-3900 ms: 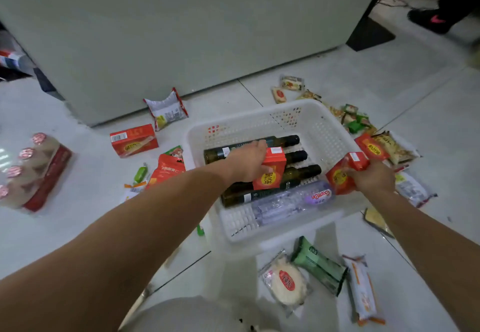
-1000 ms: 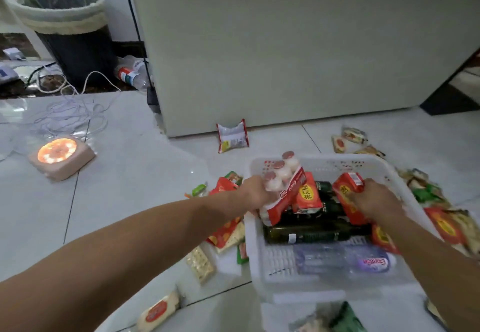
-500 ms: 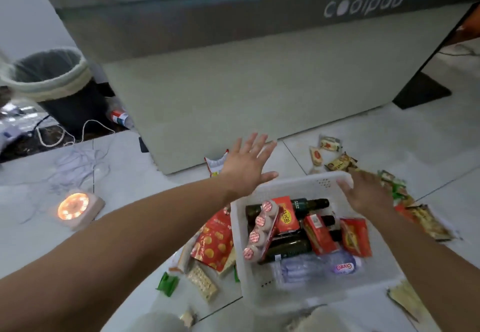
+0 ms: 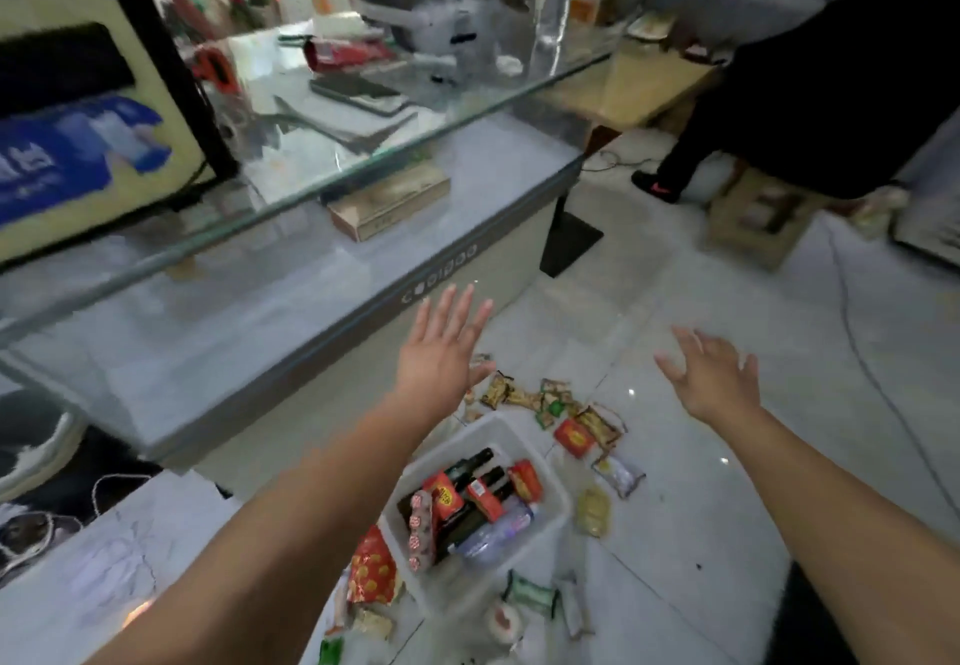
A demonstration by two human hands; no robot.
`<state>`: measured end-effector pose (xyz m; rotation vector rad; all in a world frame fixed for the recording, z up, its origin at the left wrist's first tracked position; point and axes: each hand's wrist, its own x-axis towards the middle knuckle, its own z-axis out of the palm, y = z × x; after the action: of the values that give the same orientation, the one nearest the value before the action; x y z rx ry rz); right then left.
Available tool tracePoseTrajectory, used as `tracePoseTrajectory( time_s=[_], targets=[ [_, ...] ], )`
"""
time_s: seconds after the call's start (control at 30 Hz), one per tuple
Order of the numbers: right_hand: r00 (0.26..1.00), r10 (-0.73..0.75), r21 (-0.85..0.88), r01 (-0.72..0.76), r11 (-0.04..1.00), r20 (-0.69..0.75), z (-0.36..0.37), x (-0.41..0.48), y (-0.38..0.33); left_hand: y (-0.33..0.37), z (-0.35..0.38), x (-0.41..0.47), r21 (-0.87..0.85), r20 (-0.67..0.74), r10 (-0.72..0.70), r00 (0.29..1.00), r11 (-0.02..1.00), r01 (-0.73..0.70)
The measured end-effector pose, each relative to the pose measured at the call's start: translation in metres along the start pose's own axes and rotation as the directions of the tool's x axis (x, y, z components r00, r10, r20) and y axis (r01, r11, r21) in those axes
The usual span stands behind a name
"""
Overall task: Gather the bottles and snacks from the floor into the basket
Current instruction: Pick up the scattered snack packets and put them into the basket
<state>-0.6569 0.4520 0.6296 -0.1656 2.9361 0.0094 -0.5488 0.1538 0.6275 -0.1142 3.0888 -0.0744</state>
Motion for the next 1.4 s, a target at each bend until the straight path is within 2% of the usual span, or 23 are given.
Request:
tracePoseTrajectory(
  time_s=[0.13, 0.23, 0.47, 0.6, 0.77, 1.1, 1.23, 1.4],
  targets=[
    [0.992, 0.097, 0.024, -0.096, 0.995, -0.078, -0.091, -0.045, 0.05, 0.033, -0.089, 0.002, 0.029, -0.058, 0.069, 0.996, 0.997, -0.067],
    [0.977, 0.151, 0.086, -0.139, 0.987, -0.15, -0.134, -0.061, 0.086, 0.058, -0.131, 0.012, 0.04, -0.111, 0.119, 0.987, 0.993, -0.115],
    [0.959, 0.226, 0.126, -0.207, 0.97, -0.168, -0.158, -0.059, 0.166, 0.138, -0.161, 0.066, 0.1, -0.164, 0.2, 0.966, 0.978, -0.185],
    [0.963, 0.221, 0.092, -0.208, 0.974, -0.154, -0.159, -0.035, 0.215, 0.204, -0.174, 0.111, 0.063, -0.167, 0.212, 0.963, 0.977, -0.205],
    [0.968, 0.203, 0.055, -0.197, 0.979, -0.149, -0.172, 0.009, 0.277, 0.267, -0.183, 0.169, 0.042, -0.193, 0.223, 0.956, 0.975, -0.218],
    [0.98, 0.134, 0.078, -0.124, 0.989, -0.15, -0.186, 0.129, 0.344, 0.315, -0.19, 0.291, 0.05, -0.187, 0.134, 0.973, 0.991, -0.127],
    [0.983, 0.093, 0.06, -0.084, 0.995, -0.159, -0.202, 0.207, 0.373, 0.336, -0.19, 0.366, 0.065, -0.223, 0.117, 0.968, 0.992, -0.105],
    [0.983, 0.035, 0.047, -0.027, 0.999, -0.18, -0.239, 0.32, 0.4, 0.352, -0.198, 0.468, -0.008, -0.215, 0.041, 0.976, 0.999, -0.043]
  ],
)
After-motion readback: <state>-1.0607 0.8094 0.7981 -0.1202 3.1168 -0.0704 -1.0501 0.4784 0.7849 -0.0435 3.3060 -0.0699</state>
